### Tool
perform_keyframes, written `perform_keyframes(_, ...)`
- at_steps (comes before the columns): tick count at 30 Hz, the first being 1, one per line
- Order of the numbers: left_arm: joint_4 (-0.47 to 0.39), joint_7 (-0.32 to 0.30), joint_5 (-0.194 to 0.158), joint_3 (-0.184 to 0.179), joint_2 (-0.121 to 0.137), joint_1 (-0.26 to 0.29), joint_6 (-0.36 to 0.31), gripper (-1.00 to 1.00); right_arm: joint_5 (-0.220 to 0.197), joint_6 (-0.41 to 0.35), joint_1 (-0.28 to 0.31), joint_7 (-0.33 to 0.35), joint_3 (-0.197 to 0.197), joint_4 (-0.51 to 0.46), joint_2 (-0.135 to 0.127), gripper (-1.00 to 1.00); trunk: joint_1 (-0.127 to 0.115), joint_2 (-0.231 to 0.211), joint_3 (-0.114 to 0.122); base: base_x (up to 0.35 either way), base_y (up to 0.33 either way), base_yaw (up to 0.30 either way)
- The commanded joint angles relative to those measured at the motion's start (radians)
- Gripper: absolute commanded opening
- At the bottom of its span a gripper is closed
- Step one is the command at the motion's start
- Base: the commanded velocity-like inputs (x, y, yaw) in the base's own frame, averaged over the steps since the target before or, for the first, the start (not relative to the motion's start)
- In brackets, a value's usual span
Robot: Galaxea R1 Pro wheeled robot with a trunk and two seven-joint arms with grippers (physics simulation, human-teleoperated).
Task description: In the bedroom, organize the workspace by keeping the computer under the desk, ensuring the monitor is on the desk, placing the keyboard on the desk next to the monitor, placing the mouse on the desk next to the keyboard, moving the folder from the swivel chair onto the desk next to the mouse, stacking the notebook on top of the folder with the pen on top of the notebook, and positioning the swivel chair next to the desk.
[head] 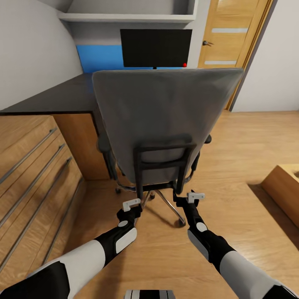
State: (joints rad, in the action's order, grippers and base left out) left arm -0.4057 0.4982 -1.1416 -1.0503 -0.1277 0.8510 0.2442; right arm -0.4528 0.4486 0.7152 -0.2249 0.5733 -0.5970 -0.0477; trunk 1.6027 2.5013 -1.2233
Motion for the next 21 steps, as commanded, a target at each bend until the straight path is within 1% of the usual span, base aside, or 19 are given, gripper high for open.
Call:
perform_keyframes(1, -0.001, 0.005, -0.006, -0.008, 0.000, 0.002, 0.006, 1.00, -0.007, 0.004, 0.001, -0.008, 0.008, -0.001, -0.001, 1.00, 0.000, 0.000, -0.001, 0.321, 0.000, 0.000)
perform_keyframes(18, -0.001, 0.005, -0.009, -0.008, 0.000, 0.002, 0.007, 1.00, -0.007, 0.004, 0.001, -0.008, 0.008, -0.001, -0.003, 1.00, 0.000, 0.000, -0.001, 0.320, 0.000, 0.000)
perform_keyframes(21, -0.001, 0.003, -0.010, -0.008, 0.000, 0.002, 0.006, 1.00, -0.007, 0.004, 0.001, -0.008, 0.008, -0.001, -0.003, 1.00, 0.000, 0.000, -0.001, 0.187, 0.000, 0.000)
